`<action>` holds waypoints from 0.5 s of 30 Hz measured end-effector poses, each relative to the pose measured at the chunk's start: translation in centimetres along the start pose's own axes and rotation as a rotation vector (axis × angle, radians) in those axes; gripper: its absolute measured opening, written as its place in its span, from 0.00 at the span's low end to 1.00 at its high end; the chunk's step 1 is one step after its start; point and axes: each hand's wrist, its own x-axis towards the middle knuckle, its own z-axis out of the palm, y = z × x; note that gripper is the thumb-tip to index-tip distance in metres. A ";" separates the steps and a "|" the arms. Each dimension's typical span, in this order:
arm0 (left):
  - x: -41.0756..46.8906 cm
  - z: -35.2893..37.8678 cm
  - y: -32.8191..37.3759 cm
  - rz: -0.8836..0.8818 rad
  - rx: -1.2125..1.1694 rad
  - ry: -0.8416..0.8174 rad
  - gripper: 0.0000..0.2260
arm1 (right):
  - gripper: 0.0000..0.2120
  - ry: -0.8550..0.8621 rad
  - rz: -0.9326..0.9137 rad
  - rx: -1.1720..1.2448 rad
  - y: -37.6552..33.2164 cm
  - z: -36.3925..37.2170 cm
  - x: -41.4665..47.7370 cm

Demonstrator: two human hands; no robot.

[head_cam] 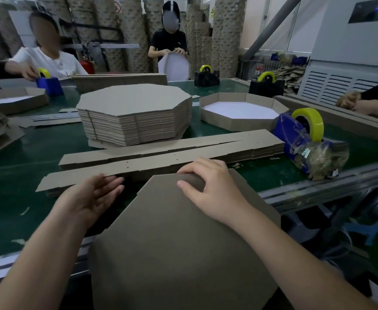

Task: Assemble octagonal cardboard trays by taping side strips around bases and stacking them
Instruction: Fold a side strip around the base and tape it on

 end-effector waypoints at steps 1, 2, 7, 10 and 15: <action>0.1 0.3 -0.1 0.040 -0.030 0.003 0.13 | 0.08 0.021 0.003 0.028 -0.1 0.0 0.0; 0.2 0.5 -0.2 0.101 -0.072 -0.003 0.12 | 0.08 0.063 0.002 0.066 -0.1 0.1 -0.1; -2.1 2.8 0.8 0.381 -0.397 -0.116 0.09 | 0.07 0.194 0.064 0.083 0.1 -0.2 -0.3; -4.4 5.1 1.5 0.432 -0.495 -0.267 0.09 | 0.18 0.022 0.086 0.042 -0.4 -0.5 0.1; -8.8 7.9 2.1 0.523 -0.593 -0.521 0.07 | 0.36 -0.058 0.250 0.392 -1.8 -2.2 0.6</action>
